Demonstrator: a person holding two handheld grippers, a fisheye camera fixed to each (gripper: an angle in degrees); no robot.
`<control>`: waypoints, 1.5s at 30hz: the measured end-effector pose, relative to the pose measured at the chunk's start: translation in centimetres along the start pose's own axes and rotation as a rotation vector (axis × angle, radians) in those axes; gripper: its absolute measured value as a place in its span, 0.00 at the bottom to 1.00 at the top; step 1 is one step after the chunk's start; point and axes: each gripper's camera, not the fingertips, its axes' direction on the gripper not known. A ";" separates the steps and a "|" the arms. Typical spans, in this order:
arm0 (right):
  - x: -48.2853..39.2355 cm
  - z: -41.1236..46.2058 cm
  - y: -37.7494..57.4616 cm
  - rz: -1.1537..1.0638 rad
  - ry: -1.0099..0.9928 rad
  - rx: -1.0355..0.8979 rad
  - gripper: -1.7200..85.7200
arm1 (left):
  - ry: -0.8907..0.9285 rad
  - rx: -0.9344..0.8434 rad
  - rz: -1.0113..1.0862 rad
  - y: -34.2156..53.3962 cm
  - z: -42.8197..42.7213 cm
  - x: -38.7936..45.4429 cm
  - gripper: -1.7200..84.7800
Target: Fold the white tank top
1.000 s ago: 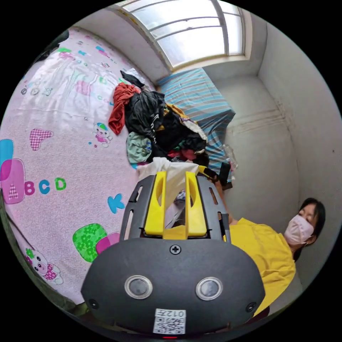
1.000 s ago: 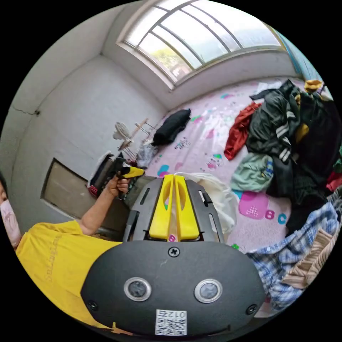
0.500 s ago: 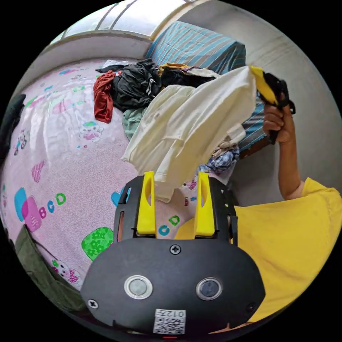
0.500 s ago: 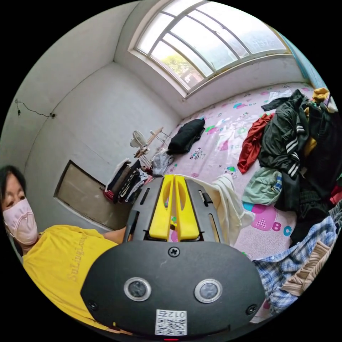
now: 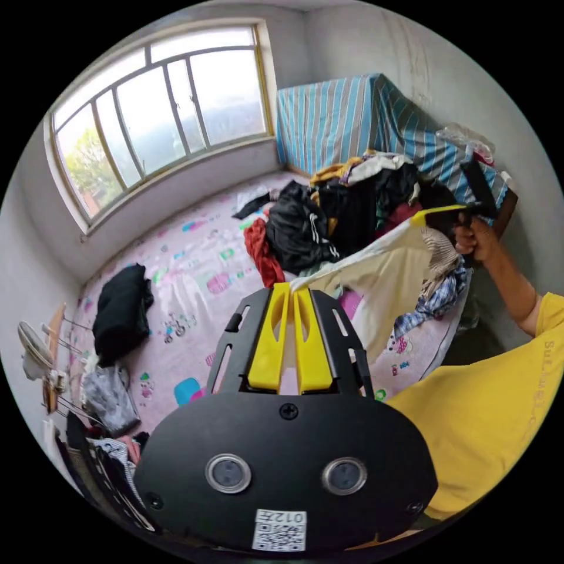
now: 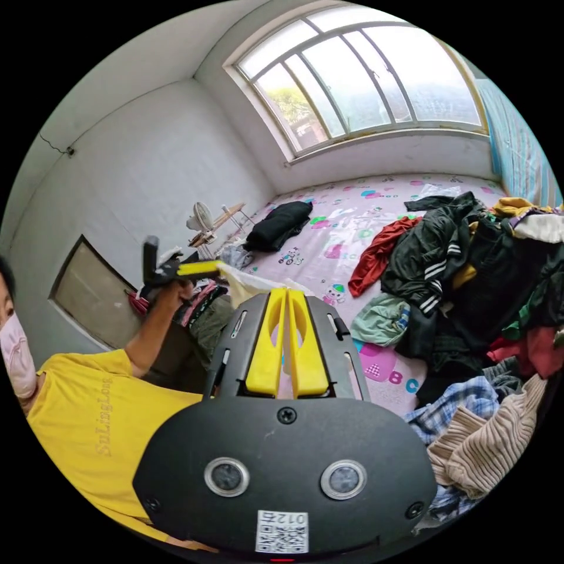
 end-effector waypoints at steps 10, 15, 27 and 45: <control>-6.1 -3.7 -1.2 -0.237 0.009 0.191 0.03 | -0.215 -0.254 0.263 -4.2 -1.9 4.9 0.02; -6.5 -3.0 -2.5 -0.244 0.024 0.151 0.03 | -0.149 -0.208 0.181 -2.8 -1.9 4.0 0.02; 0.1 6.8 -10.7 -0.065 0.068 0.067 0.02 | -0.119 -0.272 -0.048 -2.1 6.0 -3.2 0.02; 8.1 21.7 3.8 0.159 -0.141 -0.270 0.03 | 0.408 -0.558 -0.237 25.2 24.7 -0.5 0.02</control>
